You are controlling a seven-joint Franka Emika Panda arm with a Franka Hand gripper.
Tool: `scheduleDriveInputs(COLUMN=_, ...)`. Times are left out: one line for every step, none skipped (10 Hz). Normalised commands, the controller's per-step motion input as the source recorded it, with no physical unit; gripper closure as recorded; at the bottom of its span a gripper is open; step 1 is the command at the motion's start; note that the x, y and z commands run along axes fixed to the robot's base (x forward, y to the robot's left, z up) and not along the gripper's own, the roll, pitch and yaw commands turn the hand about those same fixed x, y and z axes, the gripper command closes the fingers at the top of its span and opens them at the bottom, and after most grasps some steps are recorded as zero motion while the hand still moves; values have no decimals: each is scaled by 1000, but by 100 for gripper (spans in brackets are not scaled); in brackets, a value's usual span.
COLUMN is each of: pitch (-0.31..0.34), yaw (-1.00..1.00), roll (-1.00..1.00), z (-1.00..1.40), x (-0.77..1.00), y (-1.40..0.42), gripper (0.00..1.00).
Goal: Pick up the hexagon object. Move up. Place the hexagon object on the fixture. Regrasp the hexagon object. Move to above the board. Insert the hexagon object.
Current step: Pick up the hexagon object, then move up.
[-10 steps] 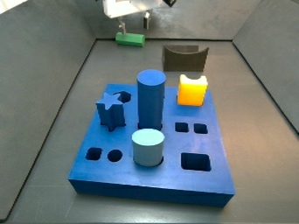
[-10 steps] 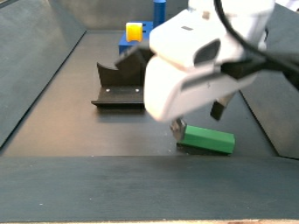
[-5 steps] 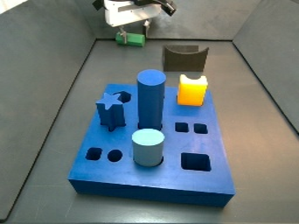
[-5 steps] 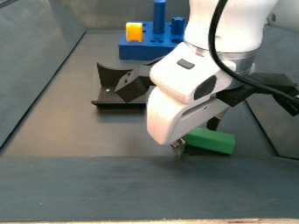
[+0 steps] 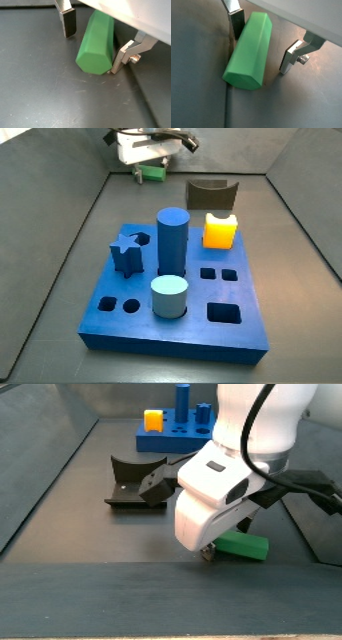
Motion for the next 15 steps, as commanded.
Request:
scheduleDriveInputs(pitch=-11, yaw=20, roll=0, z=0, x=0, y=0, gripper=0)
scheduleDriveInputs(pitch=0, yaw=0, roll=0, z=0, x=0, y=0, gripper=0)
scheduleDriveInputs(pitch=0, yaw=0, roll=0, z=0, x=0, y=0, gripper=100)
scheduleDriveInputs(pitch=0, yaw=0, roll=0, z=0, x=0, y=0, gripper=100)
scheduleDriveInputs(pitch=0, yaw=0, roll=0, z=0, x=0, y=0, gripper=100)
scheduleDriveInputs(pitch=0, yaw=0, roll=0, z=0, x=0, y=0, gripper=100)
scheduleDriveInputs(pitch=0, yaw=0, roll=0, z=0, x=0, y=0, gripper=100)
scheduleDriveInputs(pitch=0, yaw=0, roll=0, z=0, x=0, y=0, gripper=100)
scheduleDriveInputs(pitch=0, yaw=0, roll=0, z=0, x=0, y=0, gripper=100)
scheduleDriveInputs(pitch=0, yaw=0, roll=0, z=0, x=0, y=0, gripper=100)
scheduleDriveInputs(pitch=0, yaw=0, roll=0, z=0, x=0, y=0, gripper=100)
scheduleDriveInputs(pitch=0, yaw=0, roll=0, z=0, x=0, y=0, gripper=100)
scheduleDriveInputs(pitch=0, yaw=0, roll=0, z=0, x=0, y=0, gripper=100)
scheduleDriveInputs(pitch=0, yaw=0, roll=0, z=833, x=0, y=0, gripper=100)
scheduleDriveInputs(pitch=12, yaw=18, roll=-2, z=788, x=13, y=-5, gripper=100)
